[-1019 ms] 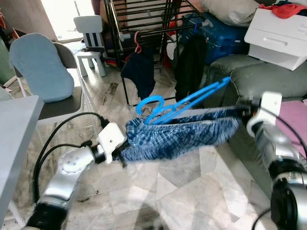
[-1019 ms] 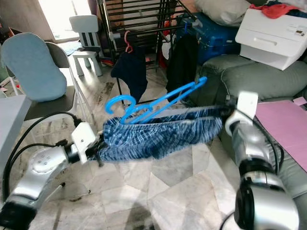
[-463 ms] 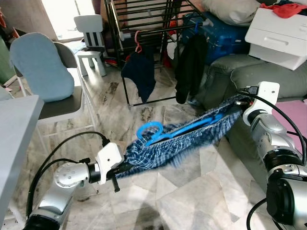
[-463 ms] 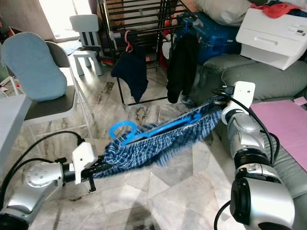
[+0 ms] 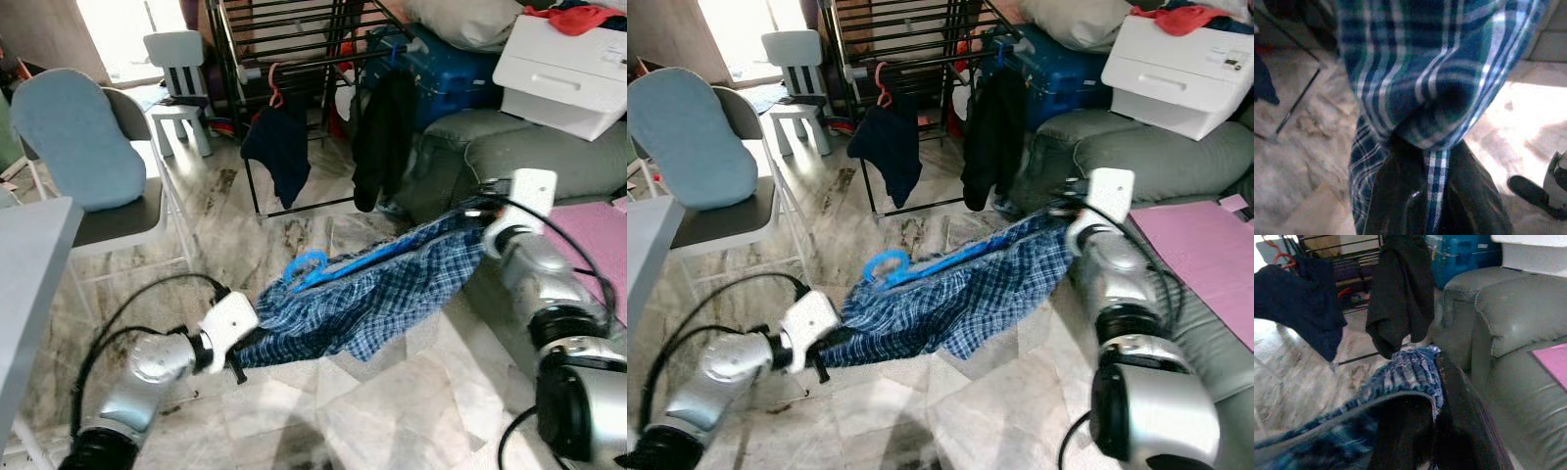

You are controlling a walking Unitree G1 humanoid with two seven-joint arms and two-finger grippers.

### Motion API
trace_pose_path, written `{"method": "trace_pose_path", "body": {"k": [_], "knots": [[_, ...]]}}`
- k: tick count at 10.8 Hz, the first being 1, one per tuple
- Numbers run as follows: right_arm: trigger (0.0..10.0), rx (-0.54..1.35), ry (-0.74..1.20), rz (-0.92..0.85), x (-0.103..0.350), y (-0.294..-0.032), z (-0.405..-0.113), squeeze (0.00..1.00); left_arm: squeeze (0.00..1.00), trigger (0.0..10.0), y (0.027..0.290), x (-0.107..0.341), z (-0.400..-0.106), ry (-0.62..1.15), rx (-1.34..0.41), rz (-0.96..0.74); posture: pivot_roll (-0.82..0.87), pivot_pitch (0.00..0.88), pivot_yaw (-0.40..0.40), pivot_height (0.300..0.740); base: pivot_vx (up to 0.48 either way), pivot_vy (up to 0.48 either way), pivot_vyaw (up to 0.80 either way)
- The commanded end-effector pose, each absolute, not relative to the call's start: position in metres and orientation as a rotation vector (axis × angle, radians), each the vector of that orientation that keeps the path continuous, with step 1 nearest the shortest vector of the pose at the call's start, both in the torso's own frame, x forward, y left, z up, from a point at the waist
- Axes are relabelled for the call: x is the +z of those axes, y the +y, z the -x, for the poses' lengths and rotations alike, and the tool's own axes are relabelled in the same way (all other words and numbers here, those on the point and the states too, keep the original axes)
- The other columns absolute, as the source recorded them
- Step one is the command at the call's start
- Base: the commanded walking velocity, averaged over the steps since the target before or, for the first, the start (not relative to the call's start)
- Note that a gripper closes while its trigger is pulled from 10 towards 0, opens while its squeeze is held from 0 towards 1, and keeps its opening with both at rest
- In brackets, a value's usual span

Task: Hang hanger

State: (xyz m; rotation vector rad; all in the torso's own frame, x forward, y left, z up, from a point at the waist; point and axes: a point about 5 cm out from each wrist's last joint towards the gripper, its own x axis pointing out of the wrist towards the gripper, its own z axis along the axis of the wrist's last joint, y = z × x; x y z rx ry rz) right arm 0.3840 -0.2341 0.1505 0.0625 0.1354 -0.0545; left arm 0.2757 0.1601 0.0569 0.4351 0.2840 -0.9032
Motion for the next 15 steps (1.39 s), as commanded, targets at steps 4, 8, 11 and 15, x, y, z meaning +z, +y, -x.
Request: {"method": "trace_pose_path", "body": {"k": [4,8,11,15], "knots": [[0.0,0.187,0.062,-0.036,0.163,-0.168,-0.391,0.0,0.0,0.0,0.148,0.051,-0.306,0.302,-0.551,-0.414,-0.1,0.0,0.051,0.74,0.0,0.0,0.0],[0.0,0.351,0.062,-0.055,0.159,-0.132,-0.381,0.0,0.0,0.0,0.136,0.053,-0.319,0.271,-0.375,-0.322,-0.11,0.0,0.055,0.74,0.0,0.0,0.0],[0.0,0.665,0.165,-0.063,0.139,-0.102,-0.351,0.0,0.0,0.0,0.133,0.057,-0.325,0.253,-0.3,-0.23,-0.12,0.0,0.052,0.74,0.0,0.0,0.0],[0.0,1.004,0.434,0.047,0.078,-0.103,-0.285,0.0,0.0,0.0,0.126,0.066,-0.33,0.219,-0.291,-0.15,-0.12,0.0,0.05,0.74,0.0,0.0,0.0]]}}
